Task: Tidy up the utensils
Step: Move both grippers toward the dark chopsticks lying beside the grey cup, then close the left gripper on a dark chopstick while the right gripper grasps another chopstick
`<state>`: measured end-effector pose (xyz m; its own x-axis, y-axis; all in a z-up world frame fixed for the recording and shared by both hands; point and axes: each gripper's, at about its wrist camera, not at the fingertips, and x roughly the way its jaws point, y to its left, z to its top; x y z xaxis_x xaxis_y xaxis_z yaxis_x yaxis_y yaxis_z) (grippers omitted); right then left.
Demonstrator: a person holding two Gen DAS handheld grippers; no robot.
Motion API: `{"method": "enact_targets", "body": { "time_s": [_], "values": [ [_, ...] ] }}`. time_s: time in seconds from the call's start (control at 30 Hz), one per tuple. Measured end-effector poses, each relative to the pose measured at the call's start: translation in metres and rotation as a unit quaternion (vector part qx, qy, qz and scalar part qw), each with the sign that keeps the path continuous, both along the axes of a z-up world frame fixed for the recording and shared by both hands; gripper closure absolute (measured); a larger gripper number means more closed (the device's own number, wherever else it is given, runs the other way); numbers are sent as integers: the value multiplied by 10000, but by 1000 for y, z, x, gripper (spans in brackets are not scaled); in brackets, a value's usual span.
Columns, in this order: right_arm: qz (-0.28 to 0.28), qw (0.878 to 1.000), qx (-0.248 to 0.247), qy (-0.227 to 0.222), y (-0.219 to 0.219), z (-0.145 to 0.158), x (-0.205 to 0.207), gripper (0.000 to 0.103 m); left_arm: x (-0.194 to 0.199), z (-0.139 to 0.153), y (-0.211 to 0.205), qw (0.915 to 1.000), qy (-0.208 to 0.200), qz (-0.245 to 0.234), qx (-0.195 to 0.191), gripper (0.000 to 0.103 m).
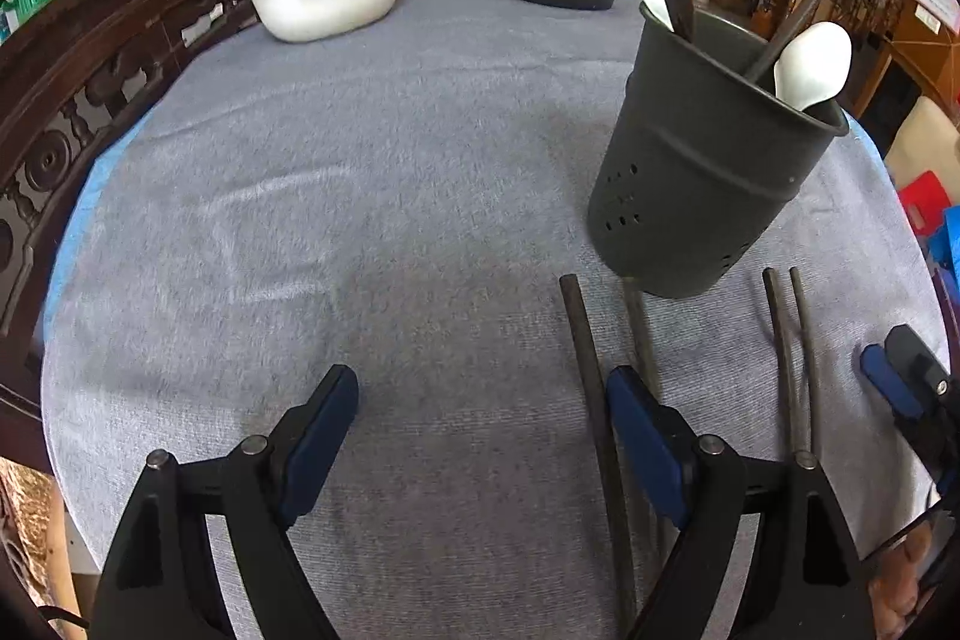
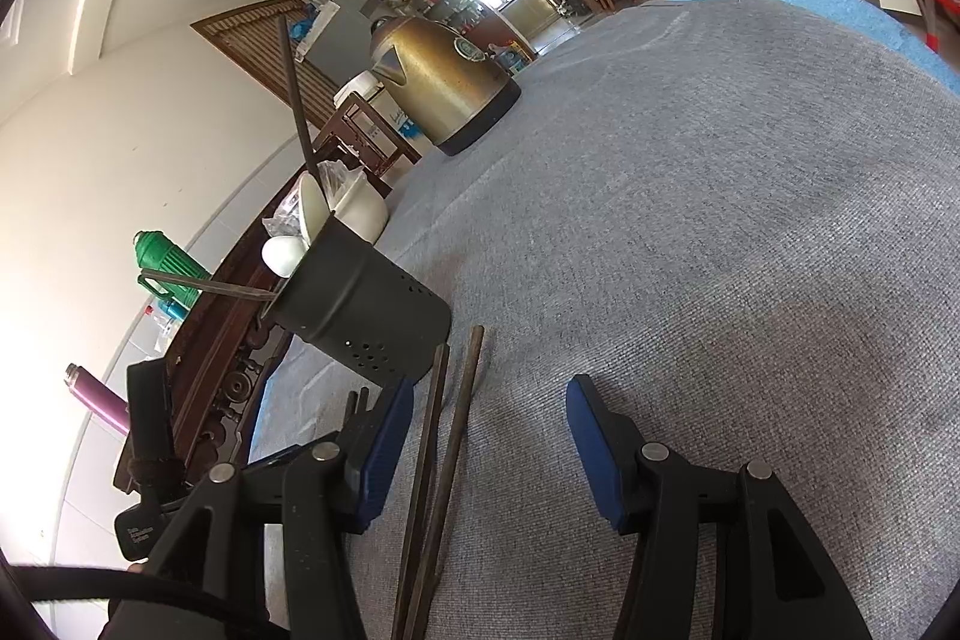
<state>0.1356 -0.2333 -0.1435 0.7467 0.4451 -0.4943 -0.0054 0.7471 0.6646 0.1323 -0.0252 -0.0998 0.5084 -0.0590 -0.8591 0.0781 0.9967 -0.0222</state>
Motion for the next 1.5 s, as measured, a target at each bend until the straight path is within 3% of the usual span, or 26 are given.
{"method": "enact_targets", "body": {
  "time_s": [0.37,0.43,0.5,0.63,0.7,1.1,1.33,1.5],
  "values": [
    [-8,10000,1,20,0,-1,0,47,17,-1,-5,10000,-51,-66,-23,20],
    [-10,10000,-4,23,0,-1,0,47,21,-3,-3,9999,-59,-87,-105,38],
    [-10,10000,-8,30,1,-1,0,47,26,-6,-2,9998,-23,-119,-142,45],
    [-15,10000,-13,40,2,-2,0,47,29,-7,-1,9994,-214,-264,-112,79],
    [-13,10000,-19,45,2,-2,1,47,27,-7,1,9990,-237,-316,-210,89],
    [-16,10000,-40,67,1,-4,1,47,49,-11,43,9924,201,-407,-1146,84],
    [-26,9999,-105,115,2,-4,3,47,56,-13,43,9944,62,-433,-960,91],
    [197,9984,-443,308,15,1,8,47,46,-10,47,9943,120,-481,-941,95]
  ]
}}
